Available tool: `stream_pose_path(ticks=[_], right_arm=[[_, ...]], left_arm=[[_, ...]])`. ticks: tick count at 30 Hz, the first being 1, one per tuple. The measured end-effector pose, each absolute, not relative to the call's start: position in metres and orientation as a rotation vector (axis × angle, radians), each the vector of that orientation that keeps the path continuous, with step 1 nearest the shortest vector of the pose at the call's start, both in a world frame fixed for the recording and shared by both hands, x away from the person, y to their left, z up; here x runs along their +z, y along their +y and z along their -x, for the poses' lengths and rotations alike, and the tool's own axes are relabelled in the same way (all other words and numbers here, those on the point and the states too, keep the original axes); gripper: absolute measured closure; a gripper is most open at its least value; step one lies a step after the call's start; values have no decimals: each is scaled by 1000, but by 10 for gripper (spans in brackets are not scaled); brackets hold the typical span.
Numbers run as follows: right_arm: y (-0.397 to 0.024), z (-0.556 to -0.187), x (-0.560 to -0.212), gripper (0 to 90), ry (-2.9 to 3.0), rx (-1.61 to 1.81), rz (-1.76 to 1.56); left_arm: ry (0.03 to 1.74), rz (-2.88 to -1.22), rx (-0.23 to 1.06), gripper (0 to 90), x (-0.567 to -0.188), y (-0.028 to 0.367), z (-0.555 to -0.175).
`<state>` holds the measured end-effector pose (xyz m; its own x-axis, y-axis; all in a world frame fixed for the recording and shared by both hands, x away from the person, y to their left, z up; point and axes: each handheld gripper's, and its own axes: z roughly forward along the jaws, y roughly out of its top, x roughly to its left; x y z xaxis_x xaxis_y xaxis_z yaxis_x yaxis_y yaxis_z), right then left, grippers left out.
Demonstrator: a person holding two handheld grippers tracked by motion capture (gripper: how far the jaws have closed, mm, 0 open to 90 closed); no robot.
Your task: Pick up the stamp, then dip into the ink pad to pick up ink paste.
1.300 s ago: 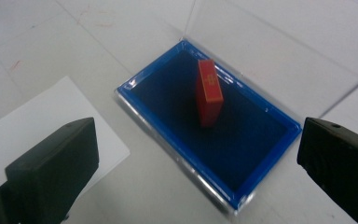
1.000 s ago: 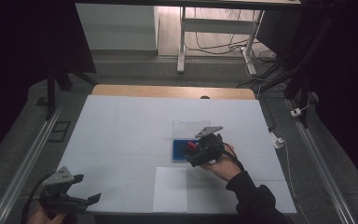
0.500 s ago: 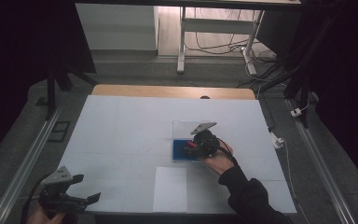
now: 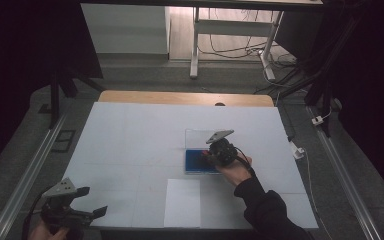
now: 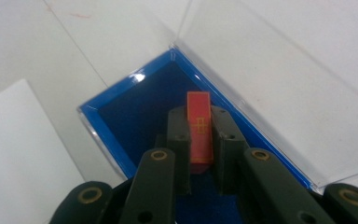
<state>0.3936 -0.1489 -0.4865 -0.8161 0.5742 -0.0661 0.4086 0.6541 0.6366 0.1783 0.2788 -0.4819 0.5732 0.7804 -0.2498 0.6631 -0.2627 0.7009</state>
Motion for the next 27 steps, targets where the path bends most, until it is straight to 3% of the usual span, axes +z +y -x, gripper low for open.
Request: stream_pose_path(ticks=[14,27], right_arm=[[-167,-386,-464,801,2556,1033,-820],[-166,-386,-469,801,2555,979,-778]], left_arm=[[1151,-1996,184,47,-481,279,-178],[1152,-1999,186,50,-482,279,-179]])
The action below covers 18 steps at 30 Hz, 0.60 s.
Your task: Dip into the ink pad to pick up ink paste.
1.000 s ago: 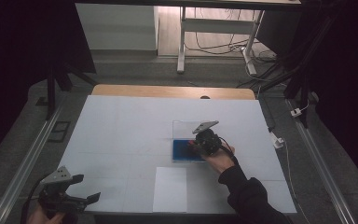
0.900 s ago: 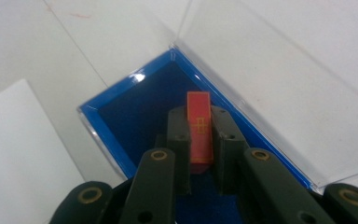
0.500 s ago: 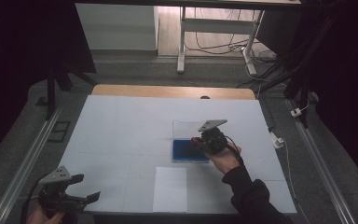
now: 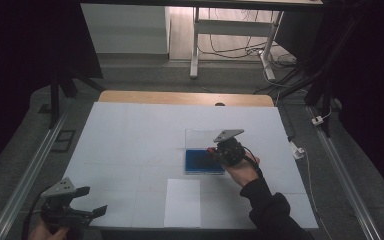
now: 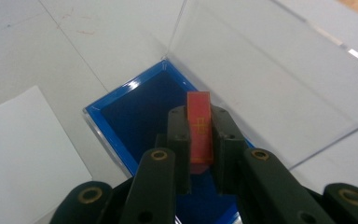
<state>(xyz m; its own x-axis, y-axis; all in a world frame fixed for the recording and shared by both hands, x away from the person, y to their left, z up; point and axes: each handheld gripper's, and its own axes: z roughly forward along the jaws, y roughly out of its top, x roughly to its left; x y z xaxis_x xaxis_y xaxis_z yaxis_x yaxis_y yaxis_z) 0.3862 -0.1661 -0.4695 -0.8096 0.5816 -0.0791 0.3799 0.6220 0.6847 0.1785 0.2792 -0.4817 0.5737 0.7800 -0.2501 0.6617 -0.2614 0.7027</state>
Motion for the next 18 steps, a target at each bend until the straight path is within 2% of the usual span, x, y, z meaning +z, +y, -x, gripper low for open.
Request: stream_pose_path(ticks=[18], right_arm=[[-160,-393,-492,807,2602,944,-864]], left_arm=[[1151,-1998,179,54,-482,280,-179]])
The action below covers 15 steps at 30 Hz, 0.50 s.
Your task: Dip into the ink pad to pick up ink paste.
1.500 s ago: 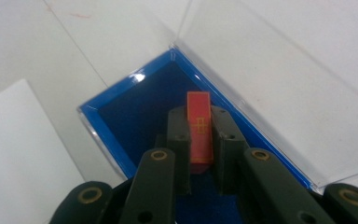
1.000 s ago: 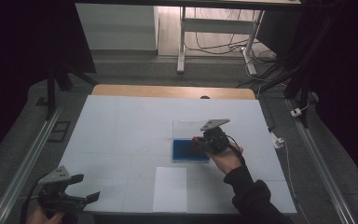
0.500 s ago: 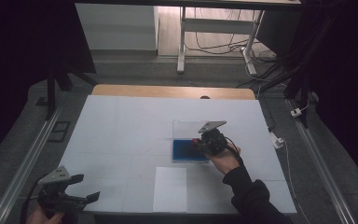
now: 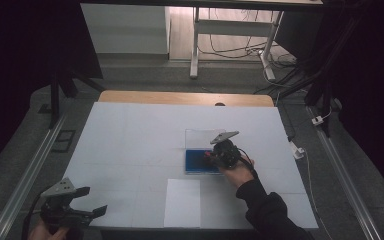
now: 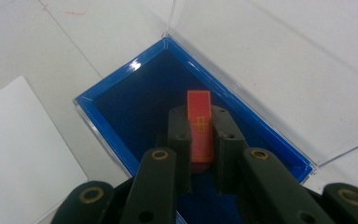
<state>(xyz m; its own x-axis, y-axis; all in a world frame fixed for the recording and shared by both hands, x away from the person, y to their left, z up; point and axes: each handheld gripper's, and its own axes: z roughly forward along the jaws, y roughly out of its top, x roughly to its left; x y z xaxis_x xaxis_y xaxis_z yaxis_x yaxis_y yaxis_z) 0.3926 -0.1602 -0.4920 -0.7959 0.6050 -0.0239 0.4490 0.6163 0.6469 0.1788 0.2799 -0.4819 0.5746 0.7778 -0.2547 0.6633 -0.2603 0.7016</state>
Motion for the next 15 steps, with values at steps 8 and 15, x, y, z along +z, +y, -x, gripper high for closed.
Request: stream_pose_path(ticks=[8,15], right_arm=[[-152,-384,-493,809,2564,879,-799],[-156,-386,-494,809,2567,917,-826]], left_arm=[[1160,-1999,175,52,-482,279,-179],[1158,-1998,174,52,-482,279,-180]])
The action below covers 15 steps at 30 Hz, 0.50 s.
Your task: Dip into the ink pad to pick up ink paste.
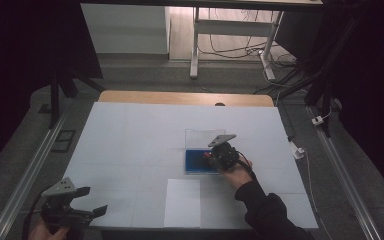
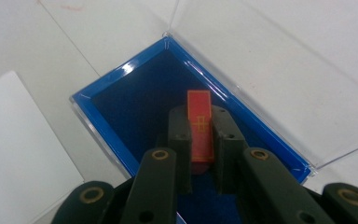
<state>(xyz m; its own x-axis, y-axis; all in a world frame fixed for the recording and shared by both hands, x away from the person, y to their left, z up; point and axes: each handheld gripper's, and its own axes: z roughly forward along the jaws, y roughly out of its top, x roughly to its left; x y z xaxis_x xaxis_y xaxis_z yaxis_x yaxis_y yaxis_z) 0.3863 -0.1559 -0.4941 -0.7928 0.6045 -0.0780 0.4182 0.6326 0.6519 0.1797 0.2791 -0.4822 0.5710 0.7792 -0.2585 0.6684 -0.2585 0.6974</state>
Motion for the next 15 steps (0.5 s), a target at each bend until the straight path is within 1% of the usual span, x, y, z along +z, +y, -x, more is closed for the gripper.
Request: stream_pose_path(ticks=[4,10,15], right_arm=[[-165,-393,-496,809,2588,1002,-888],[-159,-388,-495,808,2571,949,-838],[-163,-393,-494,805,2592,981,-866]], left_arm=[[1156,-1998,174,51,-482,279,-180],[1154,-1999,177,52,-482,279,-180],[1134,-2004,189,54,-482,279,-179]])
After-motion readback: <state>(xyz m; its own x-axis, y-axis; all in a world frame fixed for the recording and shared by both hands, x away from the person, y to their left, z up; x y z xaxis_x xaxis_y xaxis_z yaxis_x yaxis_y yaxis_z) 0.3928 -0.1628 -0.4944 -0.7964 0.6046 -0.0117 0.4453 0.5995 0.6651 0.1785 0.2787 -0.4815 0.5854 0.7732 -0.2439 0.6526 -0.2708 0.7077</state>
